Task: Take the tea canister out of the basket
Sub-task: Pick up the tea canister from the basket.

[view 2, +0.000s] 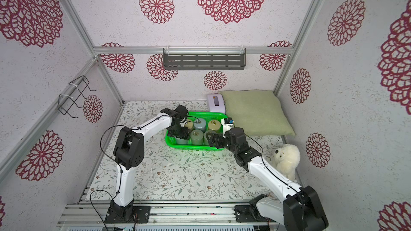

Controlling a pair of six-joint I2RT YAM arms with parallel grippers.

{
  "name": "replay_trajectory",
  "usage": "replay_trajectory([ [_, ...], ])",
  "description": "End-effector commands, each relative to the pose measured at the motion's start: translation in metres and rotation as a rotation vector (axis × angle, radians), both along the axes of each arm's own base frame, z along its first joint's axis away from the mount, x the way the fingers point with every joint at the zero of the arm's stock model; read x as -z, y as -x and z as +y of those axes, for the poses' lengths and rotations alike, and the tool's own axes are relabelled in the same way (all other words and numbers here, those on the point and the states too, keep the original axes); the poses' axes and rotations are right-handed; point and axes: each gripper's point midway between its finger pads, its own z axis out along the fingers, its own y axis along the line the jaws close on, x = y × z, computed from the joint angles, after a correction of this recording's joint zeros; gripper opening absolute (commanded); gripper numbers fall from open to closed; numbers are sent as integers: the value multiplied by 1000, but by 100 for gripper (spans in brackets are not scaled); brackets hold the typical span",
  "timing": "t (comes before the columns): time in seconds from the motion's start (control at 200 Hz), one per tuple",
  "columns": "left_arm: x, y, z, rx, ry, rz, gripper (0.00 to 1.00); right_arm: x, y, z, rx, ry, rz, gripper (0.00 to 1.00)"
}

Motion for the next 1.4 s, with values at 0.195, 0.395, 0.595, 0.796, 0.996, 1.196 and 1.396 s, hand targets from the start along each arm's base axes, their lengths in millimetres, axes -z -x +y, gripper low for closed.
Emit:
replay_trajectory([
  [0.195,-27,4,3,-1,6,-23,60,-6,-2,2,-3,-3,-40,99],
  [0.395,-68,4,6,-8,33,-100,60,-4,-1,6,-18,-13,-31,99],
  [0.595,-123,6,12,-26,75,-206,60,-9,3,11,-50,-39,-47,99],
  [0.796,-161,23,28,-52,73,-261,59,-17,11,22,-99,-46,-78,99],
  [0.996,-178,51,44,-91,93,-283,59,-20,19,34,-141,-37,-97,99],
  [1.196,-171,82,55,-146,130,-257,59,-21,24,43,-168,-25,-107,99],
  [1.396,-150,104,58,-191,167,-242,58,-16,27,52,-190,-6,-104,99],
])
